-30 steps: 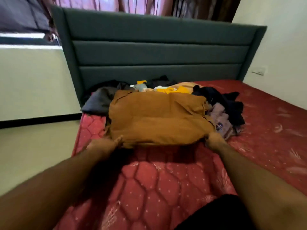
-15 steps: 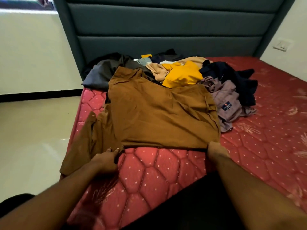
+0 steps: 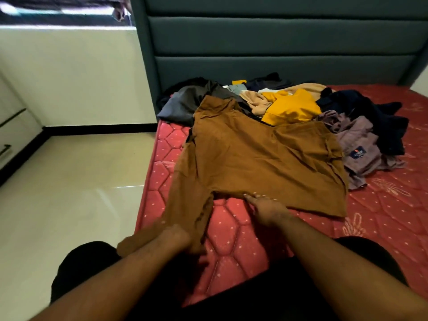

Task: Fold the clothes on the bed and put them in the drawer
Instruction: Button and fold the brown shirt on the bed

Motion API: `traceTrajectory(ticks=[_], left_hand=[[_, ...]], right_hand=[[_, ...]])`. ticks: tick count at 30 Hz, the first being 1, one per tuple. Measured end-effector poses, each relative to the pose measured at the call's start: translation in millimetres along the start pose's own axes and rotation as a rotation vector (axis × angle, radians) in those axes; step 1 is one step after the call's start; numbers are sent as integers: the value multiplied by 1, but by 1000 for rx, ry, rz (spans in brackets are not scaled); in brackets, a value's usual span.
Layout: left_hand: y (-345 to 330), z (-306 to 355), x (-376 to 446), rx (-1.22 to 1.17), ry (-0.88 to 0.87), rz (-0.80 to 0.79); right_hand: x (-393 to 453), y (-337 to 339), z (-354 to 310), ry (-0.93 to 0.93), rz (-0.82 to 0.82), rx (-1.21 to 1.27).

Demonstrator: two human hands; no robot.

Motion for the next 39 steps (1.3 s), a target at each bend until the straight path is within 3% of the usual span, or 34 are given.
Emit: traceTrajectory(ticks=[2,4,7,11,14,18,21,24,26,29,32,37,39], left_hand=[[3,23,-17,38,-104,-51],[5,23,-21,77,-30,-68],[31,21,-22,51,17,42],[60,-20,53,-651,46,248],[54,-66,115,-1107,223,220],[55,-81,168,-1382,363,99],[63,-65,204,-1467,337,23],[72,-71,210,-1519,328,113],[67,-98,197,-1593,366,240],[42,-139,159,-1227,463,392],[13,-146,126,-992,472,396],[-10,-152,87,-876,600,385],[7,-136,70,-559,510,537]], right_hand=[[8,-10,-23,17,-9,6],[9,-16,-26,-33,-16,7],[2,-11,-23,-109,101,-90],[5,5,-13,-163,182,-110],[12,8,-7,-159,175,-61],[23,3,1,-141,241,42],[32,-4,8,-87,328,-26],[27,-9,8,37,387,-172],[24,-11,9,40,262,-199],[23,-11,-5,109,49,-166],[12,-18,-34,167,-85,-211],[-11,-22,-42,160,-141,-82],[-18,-20,-36,180,-108,48]])
Point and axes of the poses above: each hand's wrist, its own x-axis towards the middle knuckle, its own y-axis out of the back of the hand, z = x × y, the point moved 7 cm from there along x, towards the middle knuckle, and after that the axes turned 11 degrees about y, right-handed, at the moved point
